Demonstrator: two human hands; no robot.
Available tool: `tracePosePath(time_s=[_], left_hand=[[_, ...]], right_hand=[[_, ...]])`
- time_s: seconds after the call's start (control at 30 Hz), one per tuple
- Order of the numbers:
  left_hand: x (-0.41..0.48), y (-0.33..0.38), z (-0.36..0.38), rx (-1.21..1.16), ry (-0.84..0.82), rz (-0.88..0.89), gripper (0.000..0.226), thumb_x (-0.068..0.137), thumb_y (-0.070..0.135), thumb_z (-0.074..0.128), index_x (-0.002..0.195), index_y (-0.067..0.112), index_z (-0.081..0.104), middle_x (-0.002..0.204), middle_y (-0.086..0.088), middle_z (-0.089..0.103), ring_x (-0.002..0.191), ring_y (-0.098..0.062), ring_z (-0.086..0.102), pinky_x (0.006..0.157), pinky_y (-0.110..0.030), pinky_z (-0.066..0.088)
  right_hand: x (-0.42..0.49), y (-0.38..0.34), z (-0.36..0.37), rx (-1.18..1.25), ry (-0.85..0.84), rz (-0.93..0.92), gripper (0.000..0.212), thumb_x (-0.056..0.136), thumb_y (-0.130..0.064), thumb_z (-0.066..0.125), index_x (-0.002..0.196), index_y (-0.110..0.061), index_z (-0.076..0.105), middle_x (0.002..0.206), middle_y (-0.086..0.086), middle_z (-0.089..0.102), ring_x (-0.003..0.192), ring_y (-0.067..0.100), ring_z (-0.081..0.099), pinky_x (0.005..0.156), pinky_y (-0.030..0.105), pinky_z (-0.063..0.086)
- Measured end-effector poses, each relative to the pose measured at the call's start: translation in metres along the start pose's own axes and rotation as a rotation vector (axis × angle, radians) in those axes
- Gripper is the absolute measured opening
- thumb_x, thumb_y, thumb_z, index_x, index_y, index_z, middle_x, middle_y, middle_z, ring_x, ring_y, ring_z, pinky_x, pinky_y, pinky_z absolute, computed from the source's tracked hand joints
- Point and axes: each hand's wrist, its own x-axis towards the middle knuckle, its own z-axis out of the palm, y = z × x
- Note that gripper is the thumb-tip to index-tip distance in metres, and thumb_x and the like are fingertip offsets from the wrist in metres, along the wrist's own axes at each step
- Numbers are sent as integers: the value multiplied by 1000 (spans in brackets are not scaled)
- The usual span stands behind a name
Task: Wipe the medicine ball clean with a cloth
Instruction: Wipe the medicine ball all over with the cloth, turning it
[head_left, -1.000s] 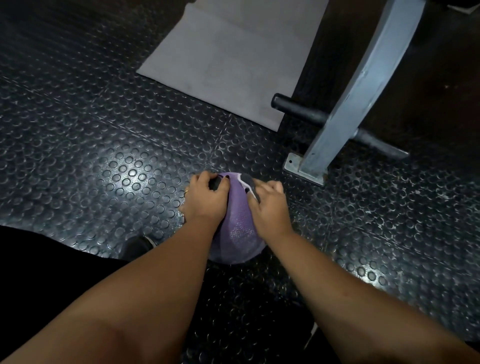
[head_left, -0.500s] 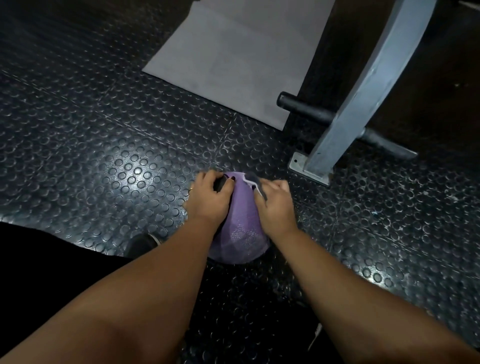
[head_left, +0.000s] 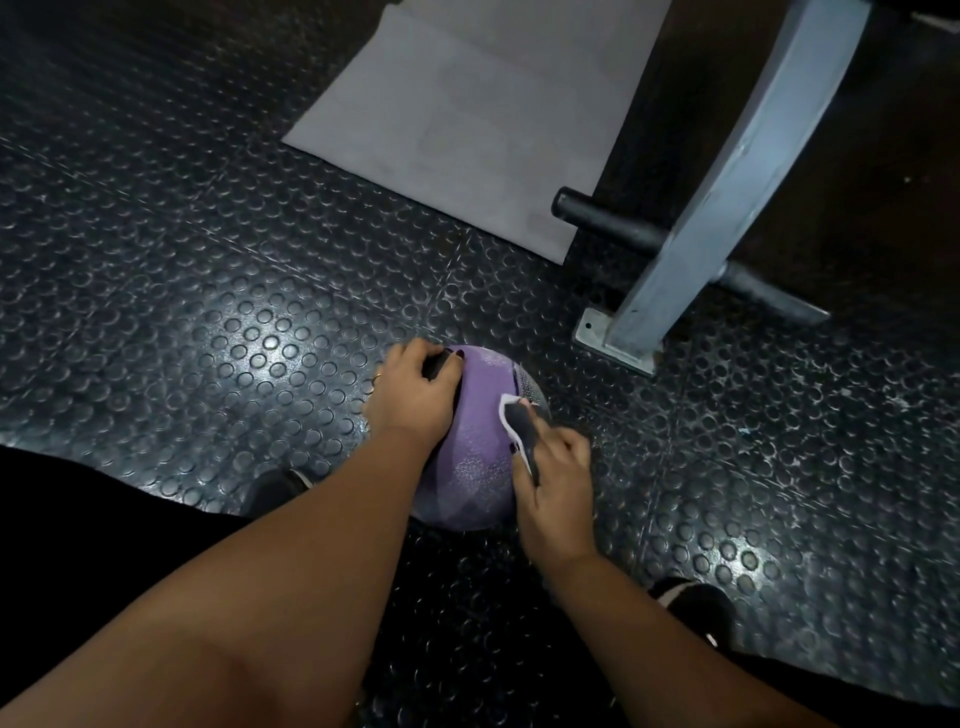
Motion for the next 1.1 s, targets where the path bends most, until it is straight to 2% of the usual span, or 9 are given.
tracePosePath(time_s=[0.2,0.3,0.4,0.5,0.57,0.7,0.83,0.97,1.1], left_hand=[[-9,-7,-4,-22,9,65,41,82,59,47,107,31,62,107,10,52,102,-18,55,89,-44,49],[-17,-8,-2,-9,29,87,38,82,59,48,105,33,62,104,12,51,99,-17,55,87,-43,50],[-15,-8,-3,-35,49,51,34,81,59,48,102,36,61,104,14,51,99,-15,55,90,-44,48],[-13,-12,-6,-64,55,17,34,80,60,47,102,37,61,105,13,53,101,-16,56,94,-47,48],[-13,-15,-7,-68,57,19,33,80,61,47,101,39,60,106,13,54,102,-17,56,94,-49,48],[-13,-13,-7,-46,35,22,33,84,57,48,104,34,60,107,10,51,102,-19,55,94,-49,48],[-19,-12,-7,7,40,71,37,84,57,45,106,31,60,108,11,51,103,-19,55,87,-43,47],[-21,-9,-6,21,42,79,42,83,58,44,110,31,60,106,14,48,103,-18,54,91,-47,46],[-24,-11,-2,44,29,81,38,82,62,44,109,38,57,106,19,45,105,-18,54,94,-52,47]], right_hand=[[55,-12,3,-87,3,-85,38,92,-28,50,125,-15,62,117,-4,66,97,10,39,88,23,39],[89,-10,4,-135,-117,52,55,86,-45,29,91,-8,69,90,3,68,92,13,39,85,36,44],[98,-12,3,-153,-159,119,44,89,-37,35,74,-4,61,76,8,61,91,20,42,81,42,44],[73,-20,4,-114,-44,41,38,93,-32,42,86,-5,67,82,4,64,90,19,43,80,40,46],[46,-23,2,-94,7,-20,46,91,-38,35,111,-12,68,98,-3,68,91,14,41,81,32,46],[1,-19,-4,-48,5,-100,49,91,-34,40,139,-27,49,129,-15,57,95,10,39,87,17,36],[6,-9,-6,-89,8,-146,46,91,-33,43,135,-24,54,132,-14,57,97,9,37,90,20,38],[33,-10,-5,-18,17,-92,39,92,-18,57,131,-24,58,108,-15,62,92,9,35,83,14,35],[79,-9,-5,-69,-48,54,22,95,-16,52,91,-4,69,74,-10,52,87,15,37,81,34,43]])
